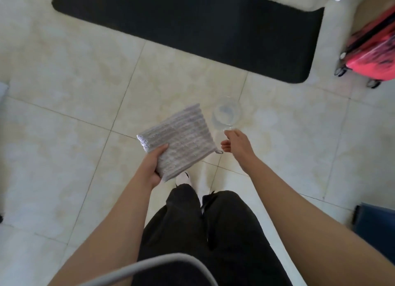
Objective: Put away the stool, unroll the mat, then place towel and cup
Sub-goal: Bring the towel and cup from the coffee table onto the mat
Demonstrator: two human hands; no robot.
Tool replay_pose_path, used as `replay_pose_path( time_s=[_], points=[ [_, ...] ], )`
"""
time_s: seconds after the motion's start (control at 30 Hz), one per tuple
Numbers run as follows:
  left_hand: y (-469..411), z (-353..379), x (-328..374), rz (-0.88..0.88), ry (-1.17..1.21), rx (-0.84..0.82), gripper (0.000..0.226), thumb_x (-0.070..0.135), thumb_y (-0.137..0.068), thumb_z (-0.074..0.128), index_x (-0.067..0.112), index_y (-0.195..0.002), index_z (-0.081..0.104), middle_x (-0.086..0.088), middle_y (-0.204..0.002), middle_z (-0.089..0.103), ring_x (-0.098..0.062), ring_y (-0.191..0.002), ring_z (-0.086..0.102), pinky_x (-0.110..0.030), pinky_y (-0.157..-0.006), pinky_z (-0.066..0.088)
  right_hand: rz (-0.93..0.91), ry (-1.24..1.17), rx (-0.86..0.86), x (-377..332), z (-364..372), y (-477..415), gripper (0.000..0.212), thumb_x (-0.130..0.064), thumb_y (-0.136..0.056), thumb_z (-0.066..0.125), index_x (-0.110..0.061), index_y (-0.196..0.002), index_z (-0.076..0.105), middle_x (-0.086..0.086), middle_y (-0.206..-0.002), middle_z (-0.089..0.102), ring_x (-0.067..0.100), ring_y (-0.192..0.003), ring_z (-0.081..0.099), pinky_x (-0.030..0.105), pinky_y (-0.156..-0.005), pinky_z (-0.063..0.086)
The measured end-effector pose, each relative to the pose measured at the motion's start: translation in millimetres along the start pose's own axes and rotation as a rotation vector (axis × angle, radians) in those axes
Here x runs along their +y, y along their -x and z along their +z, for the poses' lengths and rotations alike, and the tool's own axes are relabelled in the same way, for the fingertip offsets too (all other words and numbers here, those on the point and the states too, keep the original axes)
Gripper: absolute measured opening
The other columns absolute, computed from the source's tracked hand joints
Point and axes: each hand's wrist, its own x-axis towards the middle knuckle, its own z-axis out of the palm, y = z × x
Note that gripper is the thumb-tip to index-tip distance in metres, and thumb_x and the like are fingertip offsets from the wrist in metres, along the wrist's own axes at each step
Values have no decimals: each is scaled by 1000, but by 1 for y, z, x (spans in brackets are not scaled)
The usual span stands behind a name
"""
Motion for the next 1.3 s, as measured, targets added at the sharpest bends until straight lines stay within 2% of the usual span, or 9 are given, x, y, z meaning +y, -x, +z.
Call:
replay_pose_path(
  time_s=[0.1, 0.2, 0.33, 0.4, 0.5, 0.77, 0.93, 1.17, 1.3],
  points=[
    [-20, 54, 37, 6, -94, -37, 38, 24, -85, 67, 13, -121, 61, -8, -103, 73, -28, -90, 70, -44, -78, 57, 32, -76, 53, -23, -34, -32, 17, -22, -96, 46, -18, -81, 52, 8, -73, 57, 20, -66, 53, 36, -75, 47],
    [-41, 116, 69, 31, -159, -60, 42, 23, -85, 66, 13, -126, 60, -10, -111, 71, -28, -93, 69, -41, -70, 59, 37, -131, 102, -48, -75, -67, 17, -21, -96, 46, -18, -80, 51, 8, -73, 57, 19, -63, 52, 31, -71, 46],
    [-65, 201, 95, 51, -184, -74, 45, 22, -86, 65, 12, -130, 57, -14, -122, 67, -32, -106, 65, -44, -77, 58, 32, -191, 149, -74, -131, -115, 17, -22, -96, 46, -13, -82, 50, 9, -73, 57, 19, -64, 52, 32, -72, 46],
    [-76, 246, 102, 6, -144, -96, 42, 21, -87, 64, 11, -127, 58, -14, -118, 68, -32, -103, 66, -46, -80, 56, 24, -215, 165, -90, -160, -143, 18, -23, -96, 46, -11, -83, 49, 10, -74, 57, 19, -65, 53, 35, -75, 47],
    [-90, 313, 109, -66, -71, -108, 36, 21, -88, 63, 9, -121, 60, -14, -108, 70, -31, -95, 67, -43, -66, 59, 35, -216, 188, -113, -207, -182, 20, -23, -96, 46, -14, -80, 50, 9, -72, 58, 19, -65, 54, 36, -76, 48],
    [-130, 481, 132, -120, -39, -148, 21, 18, -91, 60, 9, -111, 59, -13, -101, 69, -30, -89, 66, -39, -49, 58, 50, -212, 239, -175, -322, -278, 19, -23, -97, 45, -18, -79, 52, 10, -75, 59, 19, -67, 55, 34, -74, 48],
    [-169, 568, 157, -133, -82, -158, 33, 14, -89, 64, 9, -121, 58, -11, -109, 70, -27, -94, 68, -40, -62, 56, 64, -251, 274, -211, -382, -345, 18, -23, -96, 46, -18, -79, 51, 8, -72, 59, 19, -65, 54, 35, -74, 48],
    [-235, 676, 183, -180, -27, -148, 21, 15, -91, 61, 11, -111, 60, -11, -106, 69, -28, -96, 66, -46, -72, 52, 96, -249, 300, -257, -447, -442, 21, -27, -96, 48, -20, -77, 51, 6, -74, 57, 19, -70, 54, 33, -75, 47],
    [-275, 721, 188, -188, 47, -108, 37, 14, -89, 63, 11, -125, 56, -12, -119, 66, -31, -109, 63, -54, -96, 48, 103, -272, 289, -273, -476, -493, 22, -26, -97, 49, -18, -77, 52, 8, -75, 58, 19, -70, 54, 30, -72, 46]
  ],
)
